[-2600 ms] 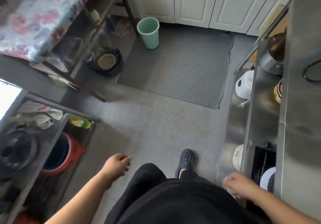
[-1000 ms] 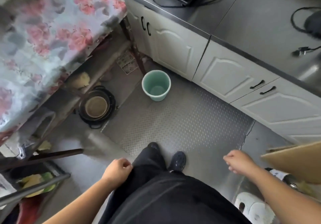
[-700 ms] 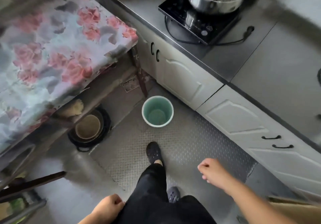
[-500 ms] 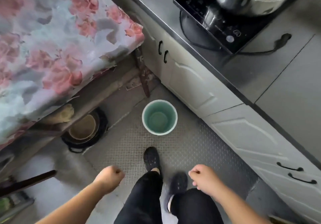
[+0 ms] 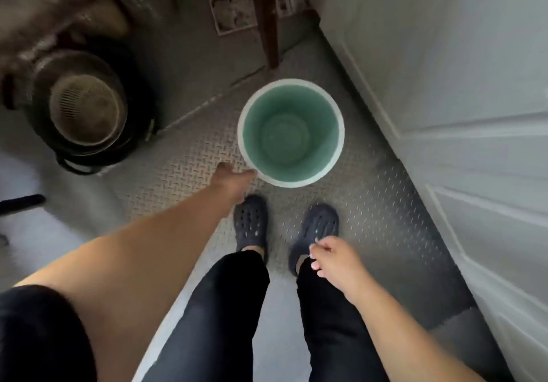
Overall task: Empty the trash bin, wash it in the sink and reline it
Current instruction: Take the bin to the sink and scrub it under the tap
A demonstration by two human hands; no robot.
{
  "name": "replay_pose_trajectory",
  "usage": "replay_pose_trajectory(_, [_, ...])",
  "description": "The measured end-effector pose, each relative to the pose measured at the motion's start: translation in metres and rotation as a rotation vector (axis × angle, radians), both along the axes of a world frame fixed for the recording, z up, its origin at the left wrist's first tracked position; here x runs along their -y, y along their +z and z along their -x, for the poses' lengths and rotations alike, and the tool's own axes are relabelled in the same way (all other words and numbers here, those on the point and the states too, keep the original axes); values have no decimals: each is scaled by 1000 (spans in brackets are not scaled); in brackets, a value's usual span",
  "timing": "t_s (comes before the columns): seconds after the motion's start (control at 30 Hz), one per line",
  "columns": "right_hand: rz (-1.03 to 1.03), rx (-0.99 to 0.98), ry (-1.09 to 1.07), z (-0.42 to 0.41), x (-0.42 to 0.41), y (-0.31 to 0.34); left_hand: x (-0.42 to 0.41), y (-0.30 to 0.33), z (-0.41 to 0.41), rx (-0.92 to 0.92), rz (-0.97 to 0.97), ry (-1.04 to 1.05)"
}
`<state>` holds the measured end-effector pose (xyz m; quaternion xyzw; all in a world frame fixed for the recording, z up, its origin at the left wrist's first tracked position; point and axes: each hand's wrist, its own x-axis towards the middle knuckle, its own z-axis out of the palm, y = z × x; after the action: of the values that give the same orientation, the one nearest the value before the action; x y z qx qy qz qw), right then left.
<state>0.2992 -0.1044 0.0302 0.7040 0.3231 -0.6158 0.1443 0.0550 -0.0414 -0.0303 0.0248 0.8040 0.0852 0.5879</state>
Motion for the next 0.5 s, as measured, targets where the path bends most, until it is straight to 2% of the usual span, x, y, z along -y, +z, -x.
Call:
replay_pose_trajectory(0.17, [34,86,116,-21,1,-44,2,-53,-19,156,-15,356])
replay_pose_trajectory(0.33, [46,119,201,-37,-5,-59,-6,-71,-27,268,-49,514])
replay_pose_trajectory(0.4, [36,113,198,-39,-10,-63,-8,-76,-30,258,-75,588])
replay_pose_trajectory(0.5, [6,104,188,-38,-17,-63,-8,-79,-33,125,-104,610])
